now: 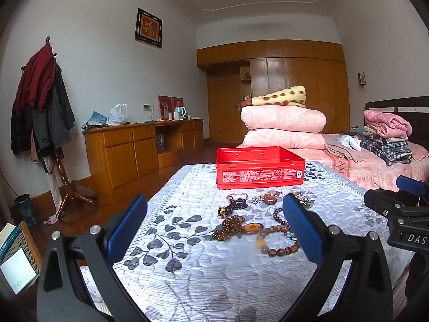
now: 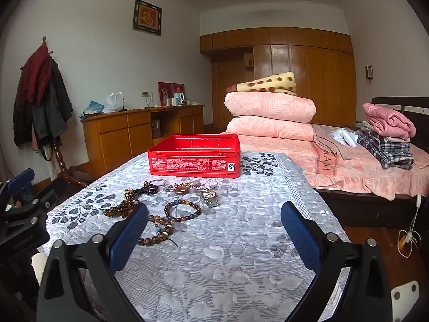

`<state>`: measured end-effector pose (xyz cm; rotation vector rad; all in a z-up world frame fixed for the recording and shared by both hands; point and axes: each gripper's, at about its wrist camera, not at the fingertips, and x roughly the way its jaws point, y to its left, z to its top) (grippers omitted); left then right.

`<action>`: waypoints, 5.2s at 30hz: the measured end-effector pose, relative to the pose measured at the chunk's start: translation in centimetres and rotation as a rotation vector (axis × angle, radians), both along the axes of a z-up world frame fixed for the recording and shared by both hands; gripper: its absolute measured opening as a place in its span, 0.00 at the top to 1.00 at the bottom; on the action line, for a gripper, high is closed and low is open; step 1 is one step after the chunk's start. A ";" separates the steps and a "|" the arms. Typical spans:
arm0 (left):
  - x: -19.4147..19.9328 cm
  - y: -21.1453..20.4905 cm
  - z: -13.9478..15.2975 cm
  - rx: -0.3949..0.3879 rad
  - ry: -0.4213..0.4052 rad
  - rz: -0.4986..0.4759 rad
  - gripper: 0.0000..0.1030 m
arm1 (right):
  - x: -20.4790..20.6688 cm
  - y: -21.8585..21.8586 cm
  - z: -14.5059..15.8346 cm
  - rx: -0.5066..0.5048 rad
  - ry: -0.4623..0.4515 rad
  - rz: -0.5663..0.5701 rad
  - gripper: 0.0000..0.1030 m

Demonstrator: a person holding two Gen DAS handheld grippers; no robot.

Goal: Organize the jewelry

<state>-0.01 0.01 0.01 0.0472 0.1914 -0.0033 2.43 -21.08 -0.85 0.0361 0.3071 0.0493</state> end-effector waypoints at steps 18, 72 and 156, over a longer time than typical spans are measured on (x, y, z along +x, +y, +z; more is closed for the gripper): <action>-0.1 -0.1 0.2 0.006 -0.007 0.004 0.05 | 0.0 0.1 0.1 -0.003 0.001 -0.002 0.06; -0.3 0.8 -0.2 0.000 0.000 0.006 0.05 | 0.2 -0.1 -0.4 -0.001 0.007 -0.001 0.06; 14.7 0.5 -5.0 -0.106 0.505 -0.069 0.34 | 12.1 -0.1 -5.4 0.140 0.473 0.086 0.87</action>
